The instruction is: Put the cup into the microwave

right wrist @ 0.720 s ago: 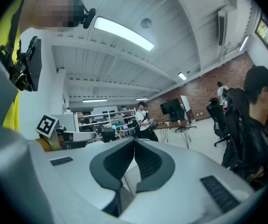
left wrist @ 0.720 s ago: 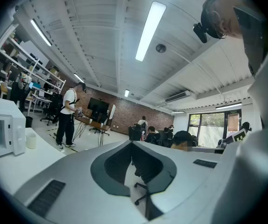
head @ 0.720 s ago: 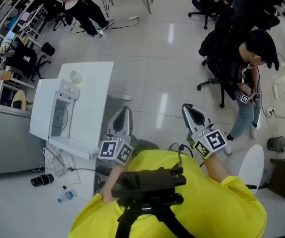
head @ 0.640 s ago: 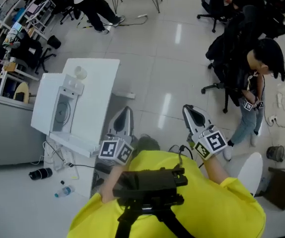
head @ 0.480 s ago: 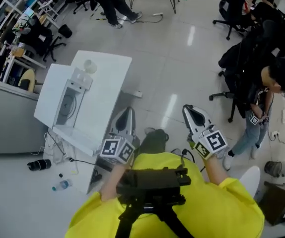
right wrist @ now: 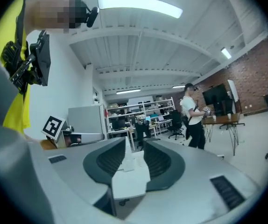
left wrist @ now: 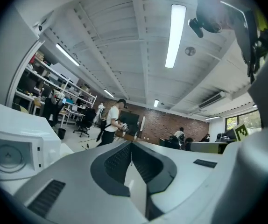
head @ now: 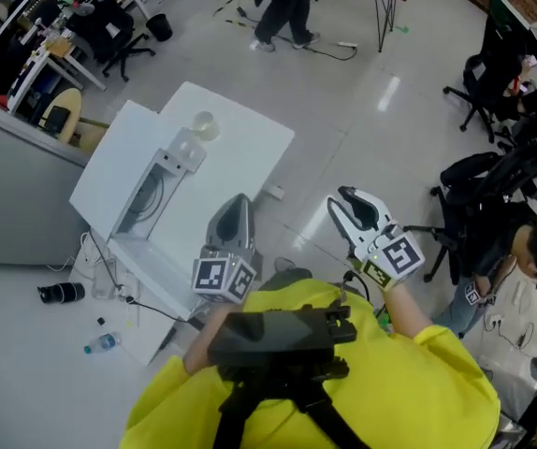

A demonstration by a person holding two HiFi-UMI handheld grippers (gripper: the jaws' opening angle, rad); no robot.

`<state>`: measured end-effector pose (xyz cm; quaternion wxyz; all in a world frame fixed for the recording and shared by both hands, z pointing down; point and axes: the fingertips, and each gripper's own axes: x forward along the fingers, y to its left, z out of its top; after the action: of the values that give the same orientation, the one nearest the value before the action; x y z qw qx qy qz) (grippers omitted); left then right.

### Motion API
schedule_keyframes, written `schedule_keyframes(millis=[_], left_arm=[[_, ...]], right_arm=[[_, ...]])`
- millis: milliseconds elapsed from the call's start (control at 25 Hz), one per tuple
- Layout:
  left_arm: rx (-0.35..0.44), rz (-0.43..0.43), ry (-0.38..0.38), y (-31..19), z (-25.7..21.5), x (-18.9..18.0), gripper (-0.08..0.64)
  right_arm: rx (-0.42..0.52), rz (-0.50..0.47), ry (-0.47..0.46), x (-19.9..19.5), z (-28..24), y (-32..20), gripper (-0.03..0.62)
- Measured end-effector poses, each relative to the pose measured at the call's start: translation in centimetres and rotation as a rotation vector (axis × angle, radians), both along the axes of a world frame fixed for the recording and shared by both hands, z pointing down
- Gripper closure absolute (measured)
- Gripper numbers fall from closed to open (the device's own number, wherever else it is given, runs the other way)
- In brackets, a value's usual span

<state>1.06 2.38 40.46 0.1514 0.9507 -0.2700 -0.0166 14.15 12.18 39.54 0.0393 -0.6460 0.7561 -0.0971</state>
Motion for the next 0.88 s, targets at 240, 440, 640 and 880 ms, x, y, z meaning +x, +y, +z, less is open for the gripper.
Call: schedule_keyframes(millis=[240,440,640,880], left_arm=[[-0.013,-0.184,-0.015,-6.7,0.9,-4.8,0.555],[-0.065,-0.318,-0.034,-9.7,3.8,-8.1,0.555],[-0.118,-0.456,-0.029,-13.2,5.5,-10.5,0.476],[-0.131,-0.610,-0.102,-18.8,8.7,-12.0,0.465]], right_arm=[[-0.022,-0.192,-0.022,-2.8,0.1,-9.6,0.270],[-0.075,-0.368,-0.017,-6.0,2.3,-15.9,0.101],[-0.146,-0.474,0.010,-6.9,5.3,-23.5,0.101],[-0.252,-0.523,0.103,-6.2,14.0,-33.7,0.101]])
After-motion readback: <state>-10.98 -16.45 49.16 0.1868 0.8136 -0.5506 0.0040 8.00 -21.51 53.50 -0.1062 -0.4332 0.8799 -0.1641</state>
